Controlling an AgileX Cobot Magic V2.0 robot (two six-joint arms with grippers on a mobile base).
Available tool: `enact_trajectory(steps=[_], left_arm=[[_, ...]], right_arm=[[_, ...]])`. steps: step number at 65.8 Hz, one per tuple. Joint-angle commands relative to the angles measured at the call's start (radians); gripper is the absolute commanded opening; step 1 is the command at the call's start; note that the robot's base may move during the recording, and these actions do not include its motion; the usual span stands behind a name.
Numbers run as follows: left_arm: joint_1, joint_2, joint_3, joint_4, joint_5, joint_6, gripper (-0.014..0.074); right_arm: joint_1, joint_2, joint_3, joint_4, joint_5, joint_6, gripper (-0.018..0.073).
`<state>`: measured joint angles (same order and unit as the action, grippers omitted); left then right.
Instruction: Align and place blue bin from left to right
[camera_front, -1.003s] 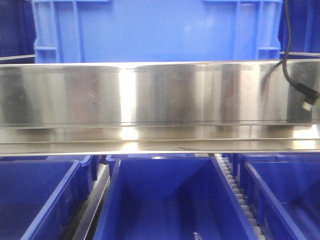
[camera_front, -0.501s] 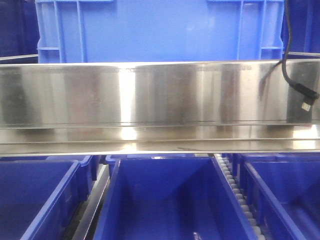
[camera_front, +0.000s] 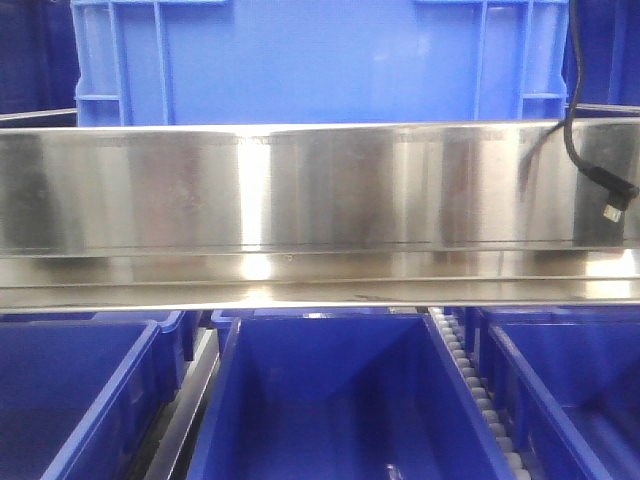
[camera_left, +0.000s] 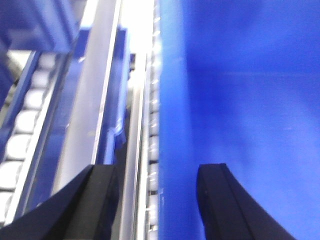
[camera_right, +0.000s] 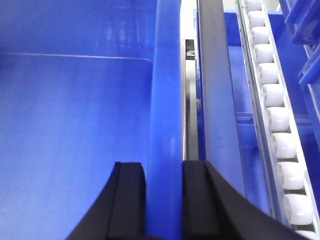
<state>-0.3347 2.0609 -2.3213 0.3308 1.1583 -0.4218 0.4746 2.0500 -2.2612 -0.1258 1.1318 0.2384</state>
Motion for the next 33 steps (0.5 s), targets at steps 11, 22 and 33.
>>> enact_trajectory(steps=[11,22,33], left_arm=[[0.002,-0.002,-0.007,-0.022,-0.004,-0.010,0.0284],[0.000,-0.002,-0.007,-0.036,-0.004,-0.010,0.0284],[0.000,-0.002,-0.007,-0.038,-0.004,-0.010,0.0284]], right_arm=[[-0.002,-0.008,-0.007,-0.031,-0.003,-0.006,-0.0070],[-0.002,-0.008,-0.007,-0.031,-0.003,-0.006,-0.0070],[-0.002,-0.008,-0.007,-0.031,-0.003,-0.006,-0.0070]])
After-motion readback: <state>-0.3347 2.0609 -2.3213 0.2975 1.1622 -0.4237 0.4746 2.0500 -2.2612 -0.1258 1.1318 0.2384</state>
